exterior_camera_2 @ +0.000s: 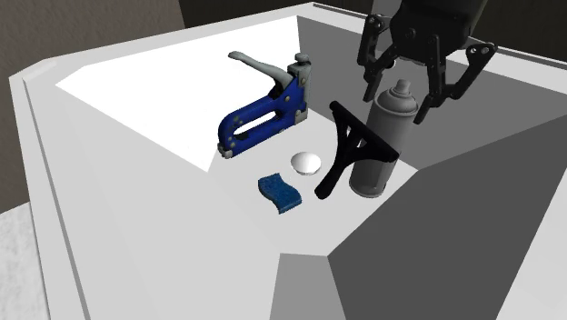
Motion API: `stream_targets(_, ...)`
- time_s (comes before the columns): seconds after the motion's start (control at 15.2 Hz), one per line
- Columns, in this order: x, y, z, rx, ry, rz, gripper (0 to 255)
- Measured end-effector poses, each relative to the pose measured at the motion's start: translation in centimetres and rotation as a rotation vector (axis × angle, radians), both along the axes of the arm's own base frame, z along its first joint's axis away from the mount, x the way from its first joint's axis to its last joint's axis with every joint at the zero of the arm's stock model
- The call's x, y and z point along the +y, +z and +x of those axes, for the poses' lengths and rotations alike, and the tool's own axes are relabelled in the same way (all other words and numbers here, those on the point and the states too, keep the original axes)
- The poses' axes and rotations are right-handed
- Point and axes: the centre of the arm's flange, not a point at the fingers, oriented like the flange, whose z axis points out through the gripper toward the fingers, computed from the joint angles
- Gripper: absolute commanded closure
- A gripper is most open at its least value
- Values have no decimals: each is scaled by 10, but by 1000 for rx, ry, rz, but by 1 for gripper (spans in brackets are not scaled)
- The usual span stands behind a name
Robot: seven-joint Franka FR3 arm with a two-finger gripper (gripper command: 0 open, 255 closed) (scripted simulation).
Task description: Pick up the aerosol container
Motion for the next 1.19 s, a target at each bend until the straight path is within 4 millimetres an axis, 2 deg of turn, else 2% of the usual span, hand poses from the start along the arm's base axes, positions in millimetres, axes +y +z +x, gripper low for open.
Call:
stream_targets(0.66,0,1,0,0,0,0,255)
stream_targets(1.19,1,41,0,1,0,0,255)
